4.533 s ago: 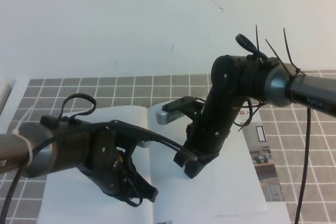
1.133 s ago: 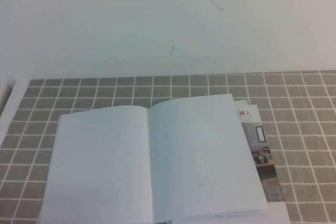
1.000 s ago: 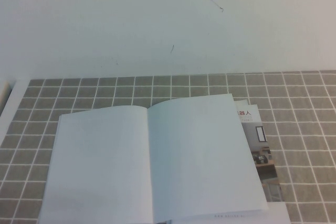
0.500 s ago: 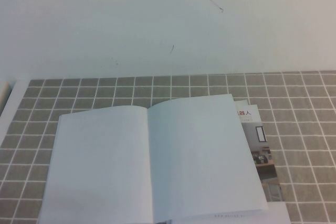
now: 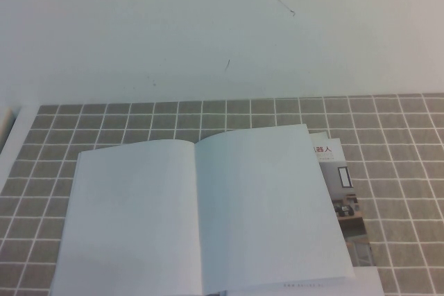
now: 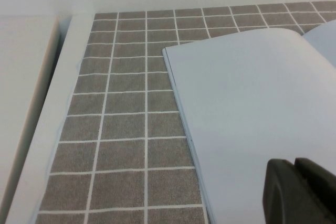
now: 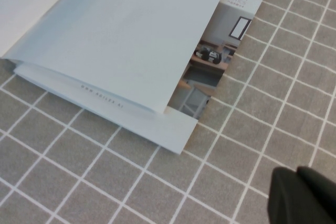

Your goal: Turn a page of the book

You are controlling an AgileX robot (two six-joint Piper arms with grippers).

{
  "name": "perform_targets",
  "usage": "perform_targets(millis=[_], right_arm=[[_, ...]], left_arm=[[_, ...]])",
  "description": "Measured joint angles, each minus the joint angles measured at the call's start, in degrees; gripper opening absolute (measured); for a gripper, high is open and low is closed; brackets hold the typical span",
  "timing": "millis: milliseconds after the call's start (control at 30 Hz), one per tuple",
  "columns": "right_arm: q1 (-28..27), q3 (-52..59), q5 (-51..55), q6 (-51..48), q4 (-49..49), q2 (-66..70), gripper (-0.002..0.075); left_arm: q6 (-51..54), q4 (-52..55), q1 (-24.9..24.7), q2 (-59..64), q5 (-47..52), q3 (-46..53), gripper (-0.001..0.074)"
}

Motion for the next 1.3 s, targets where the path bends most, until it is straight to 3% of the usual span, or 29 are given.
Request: perform_targets(millis=[900,1067,1300], right_arm=[[-0.62,0.11,-0.04,0.0,0.7,0.0,-0.0002],[-8.02,3.09,-2.29,0.0,3.44,-1.56,-0.0002],[-25.05,15.59,-21.22,-3.93,3.59,-10.9,-0.0002]], left_arm=[[0.87,-0.34,0.0,0.0,0.0,0.0,-0.0004],[0.87,-0.45,0.0,0.0,0.0,0.0,-0.0004],[0.87,-0.45,0.0,0.0,0.0,0.0,-0.0004]])
